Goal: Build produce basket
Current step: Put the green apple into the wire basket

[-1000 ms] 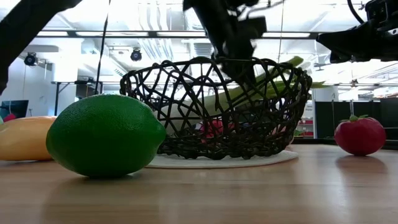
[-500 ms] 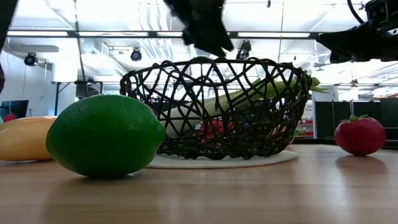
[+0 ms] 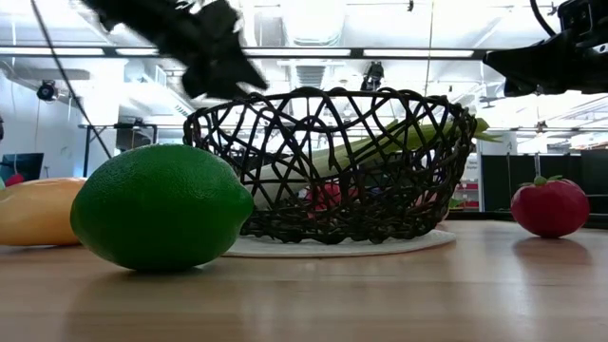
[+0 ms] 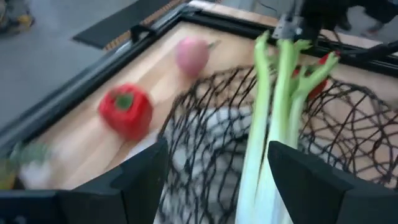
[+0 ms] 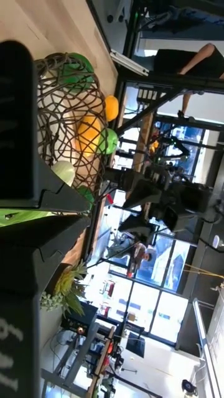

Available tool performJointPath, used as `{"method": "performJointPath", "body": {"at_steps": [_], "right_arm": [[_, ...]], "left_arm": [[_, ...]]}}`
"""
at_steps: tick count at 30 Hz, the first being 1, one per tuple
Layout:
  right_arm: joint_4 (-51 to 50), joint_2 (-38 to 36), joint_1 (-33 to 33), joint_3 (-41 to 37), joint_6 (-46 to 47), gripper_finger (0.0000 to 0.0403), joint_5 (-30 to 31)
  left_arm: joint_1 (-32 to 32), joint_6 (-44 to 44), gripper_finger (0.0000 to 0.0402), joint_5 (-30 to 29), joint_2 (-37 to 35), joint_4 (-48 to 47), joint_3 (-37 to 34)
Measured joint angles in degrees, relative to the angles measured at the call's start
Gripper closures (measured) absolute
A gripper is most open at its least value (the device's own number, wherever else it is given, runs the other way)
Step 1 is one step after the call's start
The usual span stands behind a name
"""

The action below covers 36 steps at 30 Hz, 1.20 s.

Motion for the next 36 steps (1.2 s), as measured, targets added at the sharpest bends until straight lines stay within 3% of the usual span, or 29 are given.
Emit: {"method": "performJointPath", "body": {"at_steps": [7,13,17,22,28,31,36], "right_arm": [[0.02,0.0,0.02,-0.01,0.0,0.0392,-0.01],[1.53,-0.01,0.01,0.0,-0.05,0.0392,0.0],[3.65,-0.07,0.02,0.0,1.93,0.0392,-0.04],[3.75,-0.07,0.02,0.0,8.11,0.0392,0.0],[3.93,-0.04,-0.02,0.0,4.3,0.0392,0.05],[3.93,-0.04,-0.02,0.0,3.26,0.0392,0.13],[3.93,-0.04,-0.02,0.0,2.43,0.0392,2.52]], "left_arm": [[-3.87,-13.45,0.0142,-7.71,-10.55,-2.75,-10.04],[-10.02,-29.07,0.0142,-13.55,-13.04,-22.49,-8.57],[-13.53,-40.69,0.0142,-13.47,-12.16,-37.22,-5.09],[-16.28,-50.33,0.0142,-5.37,-9.08,-54.74,1.69],[-20.1,-50.74,0.0142,9.26,-1.22,-68.82,12.67],[-25.6,-53.01,0.0142,12.06,2.56,-74.01,17.48],[-36.56,-66.54,0.0142,13.58,4.93,-74.96,19.93]]}}
